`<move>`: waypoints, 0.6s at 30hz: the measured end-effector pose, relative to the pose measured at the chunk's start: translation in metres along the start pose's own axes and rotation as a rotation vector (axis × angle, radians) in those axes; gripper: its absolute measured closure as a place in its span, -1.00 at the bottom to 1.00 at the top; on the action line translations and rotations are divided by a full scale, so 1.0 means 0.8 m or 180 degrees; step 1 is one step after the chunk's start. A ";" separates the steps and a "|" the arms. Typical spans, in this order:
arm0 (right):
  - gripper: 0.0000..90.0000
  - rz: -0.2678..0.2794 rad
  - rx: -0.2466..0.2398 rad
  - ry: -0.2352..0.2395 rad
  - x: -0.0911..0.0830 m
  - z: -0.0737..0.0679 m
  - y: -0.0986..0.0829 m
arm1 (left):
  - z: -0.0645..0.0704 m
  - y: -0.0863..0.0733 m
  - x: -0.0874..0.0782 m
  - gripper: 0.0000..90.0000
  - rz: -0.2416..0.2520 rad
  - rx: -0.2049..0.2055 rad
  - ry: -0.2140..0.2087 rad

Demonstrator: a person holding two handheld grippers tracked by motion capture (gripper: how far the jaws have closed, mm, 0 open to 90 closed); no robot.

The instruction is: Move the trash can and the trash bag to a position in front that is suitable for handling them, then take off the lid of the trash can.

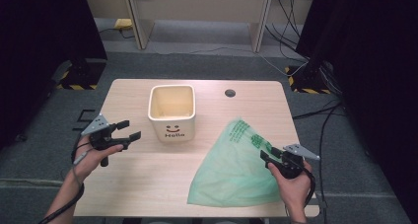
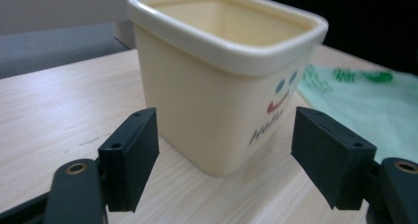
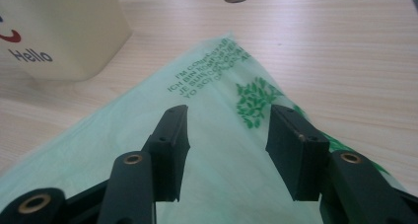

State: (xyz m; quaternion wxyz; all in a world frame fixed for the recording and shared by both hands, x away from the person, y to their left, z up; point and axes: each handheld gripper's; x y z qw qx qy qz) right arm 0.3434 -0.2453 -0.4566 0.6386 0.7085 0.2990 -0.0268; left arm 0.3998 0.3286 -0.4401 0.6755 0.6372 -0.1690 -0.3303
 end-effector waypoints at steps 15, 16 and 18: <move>0.11 0.0096 0.0143 -0.0142 -0.025 0.033 -0.012 | 0.003 0.054 0.014 -0.40 0.0232 -0.0126 0.0300; 0.11 0.0096 0.0140 -0.0143 -0.025 0.032 -0.012 | 0.004 0.055 0.015 -0.40 0.0240 -0.0136 0.0300; 0.11 0.0090 0.0136 -0.0134 -0.024 0.031 -0.011 | 0.004 0.060 0.018 -0.39 0.0246 -0.0157 0.0301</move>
Point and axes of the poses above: each handheld gripper's, and its own axes: x roughly forward along the jaws, y roughly out of its top, z roughly to its right, and after that the axes turned 7 degrees about z, right-handed
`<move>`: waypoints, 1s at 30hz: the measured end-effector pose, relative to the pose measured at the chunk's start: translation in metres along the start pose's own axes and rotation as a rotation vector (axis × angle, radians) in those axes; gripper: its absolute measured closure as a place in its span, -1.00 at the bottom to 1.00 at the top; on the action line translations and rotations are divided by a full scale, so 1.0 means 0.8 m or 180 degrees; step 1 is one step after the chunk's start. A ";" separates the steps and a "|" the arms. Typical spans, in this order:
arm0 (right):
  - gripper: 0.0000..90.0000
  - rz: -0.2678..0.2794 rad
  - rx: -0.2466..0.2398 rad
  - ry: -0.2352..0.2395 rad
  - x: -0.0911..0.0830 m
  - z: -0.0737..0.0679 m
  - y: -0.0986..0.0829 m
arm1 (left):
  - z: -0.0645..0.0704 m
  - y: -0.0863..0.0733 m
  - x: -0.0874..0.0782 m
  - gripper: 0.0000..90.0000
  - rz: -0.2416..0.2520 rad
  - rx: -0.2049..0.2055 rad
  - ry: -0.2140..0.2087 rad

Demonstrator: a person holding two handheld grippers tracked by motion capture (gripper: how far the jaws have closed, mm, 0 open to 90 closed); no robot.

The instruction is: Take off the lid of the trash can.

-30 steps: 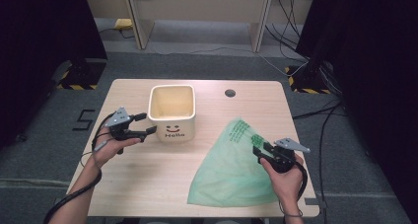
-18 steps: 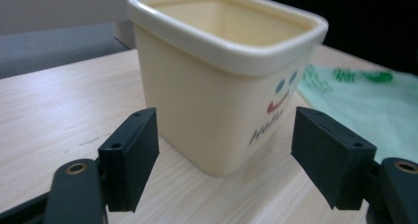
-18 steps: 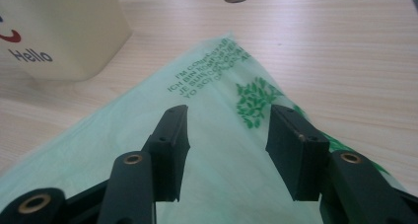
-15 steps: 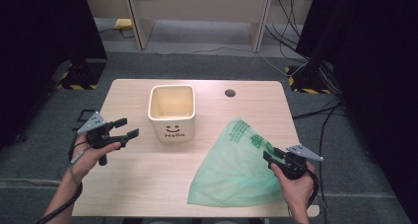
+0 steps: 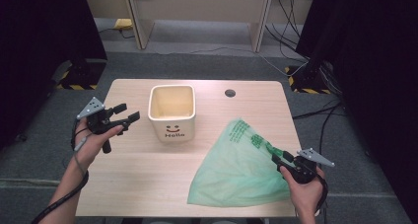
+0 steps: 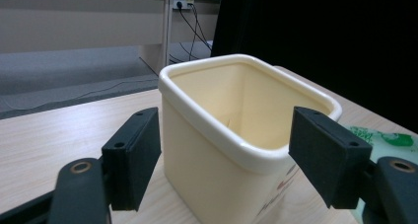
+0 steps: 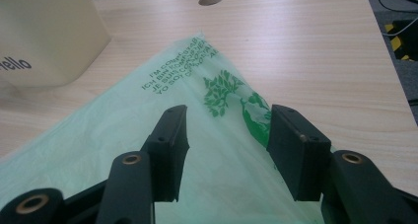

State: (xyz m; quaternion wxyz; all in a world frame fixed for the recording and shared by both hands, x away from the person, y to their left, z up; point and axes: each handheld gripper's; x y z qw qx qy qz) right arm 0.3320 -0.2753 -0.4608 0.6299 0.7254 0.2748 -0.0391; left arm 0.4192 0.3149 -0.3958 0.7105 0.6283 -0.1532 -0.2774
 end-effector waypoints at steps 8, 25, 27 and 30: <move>0.10 -0.0003 -0.0028 0.0047 0.010 -0.003 0.005 | -0.003 0.018 0.043 -0.27 -0.0226 -0.0008 0.0258; 0.11 0.0046 -0.0033 0.0052 0.010 -0.007 0.008 | -0.009 0.026 0.125 -0.04 -0.0706 -0.0206 0.0565; 0.10 0.0047 -0.0032 0.0057 0.010 -0.007 0.007 | -0.010 0.025 0.131 -0.02 -0.0771 -0.0174 0.0606; 0.11 0.0033 -0.0015 0.0063 0.011 -0.007 0.005 | -0.010 0.024 0.136 0.04 -0.0840 -0.0161 0.0637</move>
Point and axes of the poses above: each handheld gripper's, and its own axes: x roughly forward along the jaws, y roughly out of its top, z roughly to its right, and after that the axes turned 7 degrees about z, right-handed
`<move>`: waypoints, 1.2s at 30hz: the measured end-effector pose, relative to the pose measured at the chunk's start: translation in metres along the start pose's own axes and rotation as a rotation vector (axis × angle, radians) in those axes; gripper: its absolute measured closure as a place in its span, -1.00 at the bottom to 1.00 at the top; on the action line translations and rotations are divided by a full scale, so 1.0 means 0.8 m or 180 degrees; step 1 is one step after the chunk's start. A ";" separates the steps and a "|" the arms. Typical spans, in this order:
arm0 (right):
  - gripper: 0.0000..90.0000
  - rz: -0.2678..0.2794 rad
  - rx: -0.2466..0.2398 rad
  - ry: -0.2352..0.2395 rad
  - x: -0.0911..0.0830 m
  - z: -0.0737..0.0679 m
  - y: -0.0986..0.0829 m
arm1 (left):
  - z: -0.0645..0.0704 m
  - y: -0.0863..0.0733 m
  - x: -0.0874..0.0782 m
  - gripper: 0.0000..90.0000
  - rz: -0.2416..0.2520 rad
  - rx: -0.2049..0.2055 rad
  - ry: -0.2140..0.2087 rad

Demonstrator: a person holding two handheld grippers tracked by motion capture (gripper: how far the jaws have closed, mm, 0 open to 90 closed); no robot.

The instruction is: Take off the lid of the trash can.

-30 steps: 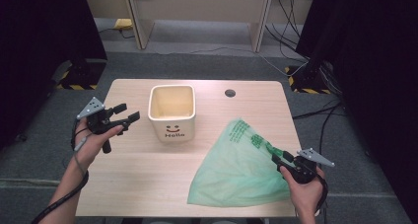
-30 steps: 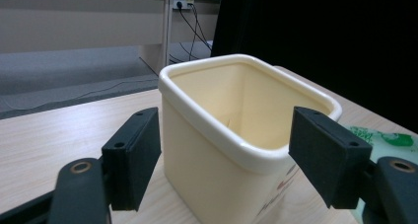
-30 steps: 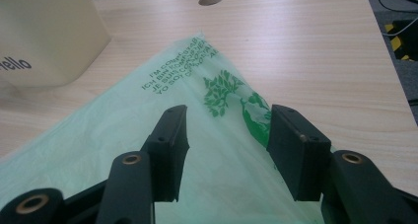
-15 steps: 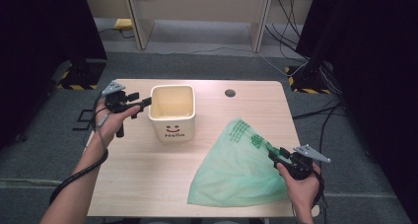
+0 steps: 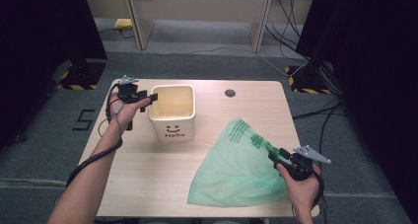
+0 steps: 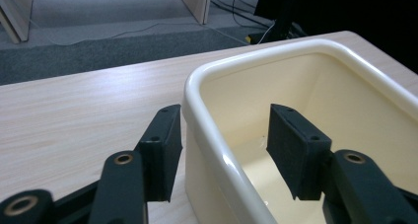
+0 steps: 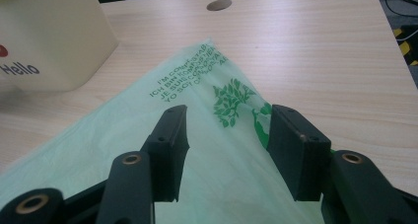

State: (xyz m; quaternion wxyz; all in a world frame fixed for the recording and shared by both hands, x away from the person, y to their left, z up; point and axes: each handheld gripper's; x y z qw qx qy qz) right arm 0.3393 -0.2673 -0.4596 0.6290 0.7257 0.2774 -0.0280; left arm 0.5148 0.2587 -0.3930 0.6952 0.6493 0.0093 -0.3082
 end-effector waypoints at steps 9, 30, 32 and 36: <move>0.10 -0.0003 0.0005 0.0001 0.001 0.000 -0.001 | 0.002 0.000 0.007 0.13 -0.0096 0.0080 0.0081; 0.10 0.0003 0.0061 -0.0007 -0.001 0.002 -0.004 | 0.018 -0.006 0.008 0.50 -0.0334 0.0428 0.0094; 0.10 0.0005 0.0051 -0.0010 -0.002 0.003 -0.005 | 0.022 -0.010 0.005 0.48 -0.0370 0.0431 0.0130; 0.10 -0.0006 0.0055 -0.0011 -0.001 0.003 -0.005 | 0.025 -0.011 0.000 0.50 -0.0374 0.0389 0.0216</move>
Point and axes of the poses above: each handheld gripper's, and its own axes: x roughly forward along the jaws, y roughly out of its top, z roughly to its right, and after that the axes turned 7 degrees about z, right-handed
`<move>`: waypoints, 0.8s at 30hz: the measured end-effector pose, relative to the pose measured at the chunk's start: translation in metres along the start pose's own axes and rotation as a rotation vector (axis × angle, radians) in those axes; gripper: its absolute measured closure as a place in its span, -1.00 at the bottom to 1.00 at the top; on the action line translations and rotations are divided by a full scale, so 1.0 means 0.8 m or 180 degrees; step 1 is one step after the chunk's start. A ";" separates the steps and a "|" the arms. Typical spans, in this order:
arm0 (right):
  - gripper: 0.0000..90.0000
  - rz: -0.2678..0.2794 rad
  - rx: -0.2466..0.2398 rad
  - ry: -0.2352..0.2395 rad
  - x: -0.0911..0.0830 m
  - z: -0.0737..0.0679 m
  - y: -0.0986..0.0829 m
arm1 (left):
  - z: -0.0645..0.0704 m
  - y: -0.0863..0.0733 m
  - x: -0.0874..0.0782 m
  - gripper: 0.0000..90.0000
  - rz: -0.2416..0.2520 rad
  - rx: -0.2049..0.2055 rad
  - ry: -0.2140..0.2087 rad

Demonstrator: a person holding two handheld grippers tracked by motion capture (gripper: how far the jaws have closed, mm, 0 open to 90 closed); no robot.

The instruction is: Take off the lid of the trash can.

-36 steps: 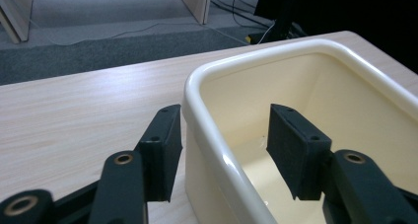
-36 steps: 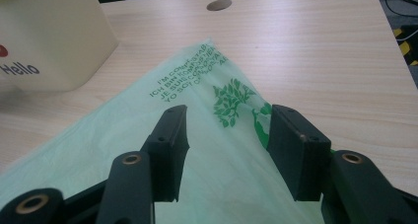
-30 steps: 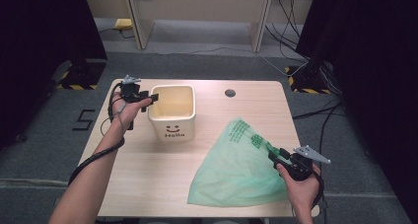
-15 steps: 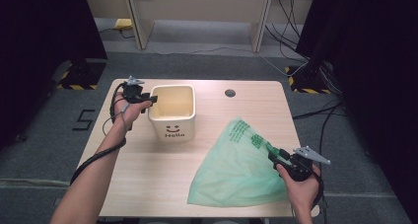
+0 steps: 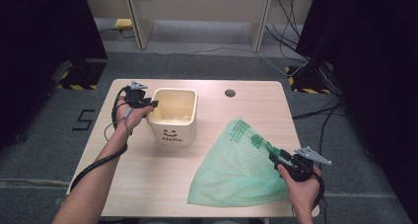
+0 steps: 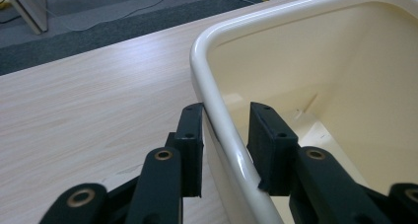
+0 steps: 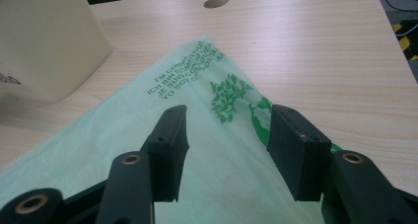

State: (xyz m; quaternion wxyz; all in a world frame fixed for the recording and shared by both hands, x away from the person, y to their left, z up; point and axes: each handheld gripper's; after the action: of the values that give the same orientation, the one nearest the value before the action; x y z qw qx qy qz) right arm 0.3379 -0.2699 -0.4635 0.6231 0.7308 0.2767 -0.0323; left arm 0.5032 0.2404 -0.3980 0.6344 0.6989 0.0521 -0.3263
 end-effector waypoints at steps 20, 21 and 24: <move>0.10 -0.0011 -0.0014 0.0009 0.002 -0.002 -0.001 | 0.014 0.005 -0.011 0.75 -0.0024 -0.0089 0.0297; 0.10 -0.0011 -0.0014 0.0009 0.002 -0.002 -0.001 | 0.014 0.005 -0.011 0.75 -0.0024 -0.0089 0.0297; 0.10 -0.0019 -0.0015 0.0016 0.002 -0.002 -0.002 | 0.015 0.006 -0.011 0.78 -0.0032 -0.0109 0.0358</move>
State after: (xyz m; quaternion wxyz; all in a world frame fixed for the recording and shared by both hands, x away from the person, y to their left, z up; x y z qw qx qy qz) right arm 0.3383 -0.2675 -0.4650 0.6241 0.7286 0.2805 -0.0316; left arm 0.4941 0.2314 -0.3888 0.6407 0.7049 0.0968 -0.2886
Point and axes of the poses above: each handheld gripper's, and its own axes: x roughly forward along the jaws, y roughly out of its top, z roughly to its right, and after that the axes turned 7 degrees about z, right-handed
